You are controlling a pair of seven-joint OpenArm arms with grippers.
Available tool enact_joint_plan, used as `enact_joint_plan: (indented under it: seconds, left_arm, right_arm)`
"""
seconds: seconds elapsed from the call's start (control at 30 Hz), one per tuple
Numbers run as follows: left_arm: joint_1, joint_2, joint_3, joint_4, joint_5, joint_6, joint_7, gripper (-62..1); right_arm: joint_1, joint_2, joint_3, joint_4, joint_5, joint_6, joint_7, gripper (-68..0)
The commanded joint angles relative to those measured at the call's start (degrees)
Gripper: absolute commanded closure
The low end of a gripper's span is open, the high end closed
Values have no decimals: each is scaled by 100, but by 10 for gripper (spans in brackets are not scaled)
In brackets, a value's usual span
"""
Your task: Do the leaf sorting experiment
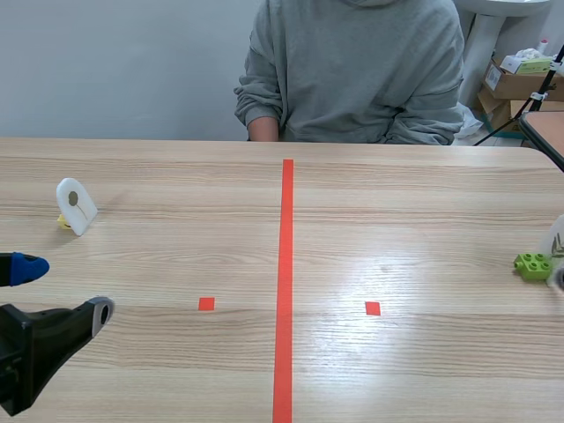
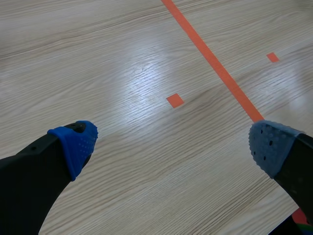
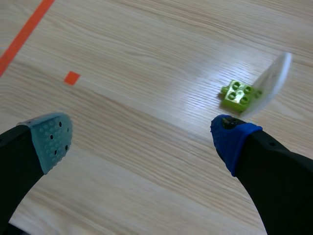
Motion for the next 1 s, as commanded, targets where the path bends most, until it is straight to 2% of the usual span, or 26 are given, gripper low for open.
enact_joint_plan:
  seconds: [0.0, 0.1, 0.33, 0.43, 0.63, 0.77, 0.97]
  left_arm:
    - [7, -2, -35, 136, -245, -122, -203, -623]
    - [15, -2, -35, 136, -363, -356, -422, -623]
    - [15, -2, -35, 136, -308, -380, -638, -623]
    - [20, -2, -35, 136, -310, -566, -632, -623]
    - [20, -2, -35, 146, -319, -566, -546, -623]
    - [20, -2, -35, 146, -575, -566, -459, -623]
    - [17, -2, -35, 146, -568, -566, -459, -623]
  right_arm:
    - [50, 17, 92, 284, 160, 31, 42, -578]
    - [-219, -125, 96, 922, 205, 31, -136, -578]
    - [-588, -271, 85, 1875, 402, 31, -330, -578]
    - [-590, -310, 70, 1939, 538, 31, -487, -578]
    - [-588, -315, -28, 1937, 546, 31, -557, -578]
    - [-586, -315, -68, 1937, 542, 31, -557, -578]
    - [-586, -315, -111, 1937, 540, 31, -557, -578]
